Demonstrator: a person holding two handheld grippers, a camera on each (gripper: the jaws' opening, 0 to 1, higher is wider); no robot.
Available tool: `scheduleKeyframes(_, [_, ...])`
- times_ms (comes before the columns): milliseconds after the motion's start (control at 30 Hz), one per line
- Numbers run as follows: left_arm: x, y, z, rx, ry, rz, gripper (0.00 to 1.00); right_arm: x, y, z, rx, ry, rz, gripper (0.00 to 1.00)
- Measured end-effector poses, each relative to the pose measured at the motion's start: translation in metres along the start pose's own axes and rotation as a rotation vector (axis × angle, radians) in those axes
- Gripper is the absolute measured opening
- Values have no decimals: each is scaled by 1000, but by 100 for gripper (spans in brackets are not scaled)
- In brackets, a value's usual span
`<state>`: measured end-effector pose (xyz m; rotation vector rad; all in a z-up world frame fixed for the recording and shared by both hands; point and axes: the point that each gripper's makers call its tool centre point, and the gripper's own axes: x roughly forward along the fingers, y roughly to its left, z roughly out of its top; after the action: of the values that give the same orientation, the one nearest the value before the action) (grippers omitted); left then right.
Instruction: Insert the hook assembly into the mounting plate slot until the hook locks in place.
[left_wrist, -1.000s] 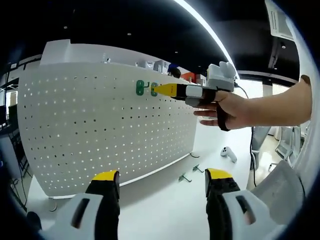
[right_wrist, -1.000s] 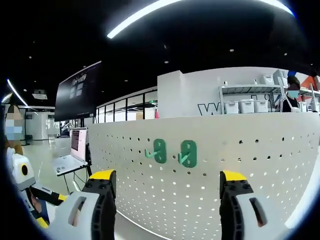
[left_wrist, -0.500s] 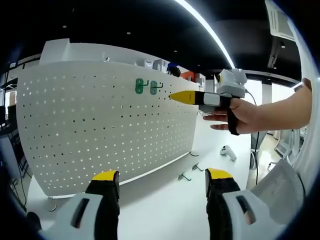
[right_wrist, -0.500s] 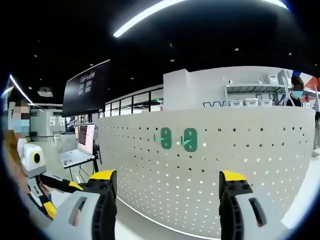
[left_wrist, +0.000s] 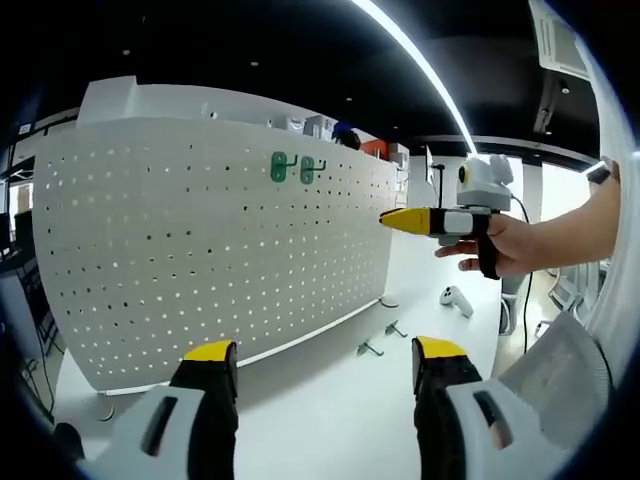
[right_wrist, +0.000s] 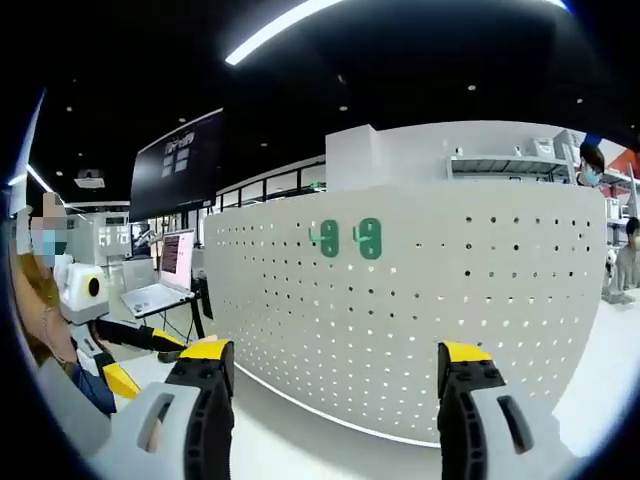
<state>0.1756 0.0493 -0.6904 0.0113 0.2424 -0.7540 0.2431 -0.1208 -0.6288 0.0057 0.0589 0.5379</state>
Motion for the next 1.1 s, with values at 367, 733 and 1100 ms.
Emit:
scheduleKeyframes(367, [-3, 0, -12, 7, 26, -2, 73, -30, -3, -34, 30, 59, -21, 81])
scheduleKeyframes(733, [-6, -1, -22, -25, 38, -2, 74, -53, 0, -58, 46, 106, -28, 81])
scheduleKeyframes(1100, [-8, -5, -33, -21, 63, -9, 73, -78, 2, -83, 68, 160, -51, 80])
